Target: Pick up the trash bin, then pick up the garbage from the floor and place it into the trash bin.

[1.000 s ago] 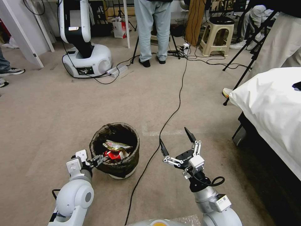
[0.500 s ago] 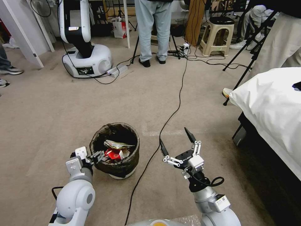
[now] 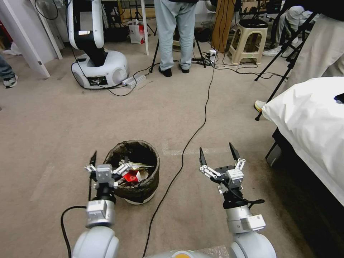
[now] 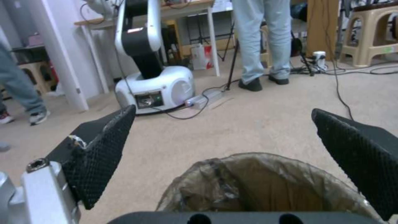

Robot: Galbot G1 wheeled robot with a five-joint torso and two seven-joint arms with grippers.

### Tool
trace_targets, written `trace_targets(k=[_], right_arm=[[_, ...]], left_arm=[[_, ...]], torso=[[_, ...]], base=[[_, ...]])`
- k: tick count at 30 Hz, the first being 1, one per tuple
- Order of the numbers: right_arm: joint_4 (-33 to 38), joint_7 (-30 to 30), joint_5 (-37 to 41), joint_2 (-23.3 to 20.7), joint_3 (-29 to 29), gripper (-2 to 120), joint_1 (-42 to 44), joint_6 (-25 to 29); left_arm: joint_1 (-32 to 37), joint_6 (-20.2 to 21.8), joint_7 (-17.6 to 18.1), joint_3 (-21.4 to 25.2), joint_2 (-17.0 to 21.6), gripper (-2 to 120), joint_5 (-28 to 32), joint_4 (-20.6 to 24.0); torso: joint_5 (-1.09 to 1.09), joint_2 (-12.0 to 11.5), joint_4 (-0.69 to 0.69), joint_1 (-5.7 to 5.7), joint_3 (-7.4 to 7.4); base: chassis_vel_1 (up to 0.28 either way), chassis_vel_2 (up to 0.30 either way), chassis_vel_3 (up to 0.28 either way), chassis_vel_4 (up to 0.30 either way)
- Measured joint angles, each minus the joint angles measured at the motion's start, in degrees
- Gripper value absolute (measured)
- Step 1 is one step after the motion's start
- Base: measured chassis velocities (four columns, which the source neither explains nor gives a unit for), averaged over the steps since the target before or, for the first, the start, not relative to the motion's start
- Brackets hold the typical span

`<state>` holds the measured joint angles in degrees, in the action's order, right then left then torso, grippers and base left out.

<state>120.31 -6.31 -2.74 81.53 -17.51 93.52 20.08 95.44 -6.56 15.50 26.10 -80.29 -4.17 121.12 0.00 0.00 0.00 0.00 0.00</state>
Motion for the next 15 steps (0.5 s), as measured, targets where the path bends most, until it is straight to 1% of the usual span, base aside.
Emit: trace_targets(k=[3, 7, 15], right_arm=[[-0.27, -0.48, -0.48, 0.33, 0.04, 100, 0.06, -0.21], [-1.04, -0.51, -1.21, 0.69, -0.14, 100, 0.03, -0.02], [-1.78, -0.76, -2.0, 1.16, -0.31, 100, -0.49, 0.04]], left_arm=[[-0.21, -0.83, -0.4, -0.16, -0.26, 100, -0.59, -0.52], [-0.13, -2.33, -2.62, -0.19, -0.37, 100, -0.78, -1.04], [-0.34, -2.84, -2.35, -0.08, -0.71, 100, -1.05, -1.39]], torso=[[0.01, 0.0, 0.0, 0.0, 0.0], [0.01, 0.0, 0.0, 0.0, 0.0], [0.0, 0.0, 0.0, 0.0, 0.0]], base=[[0.0, 0.0, 0.0, 0.0], [0.0, 0.0, 0.0, 0.0], [0.0, 0.0, 0.0, 0.0]])
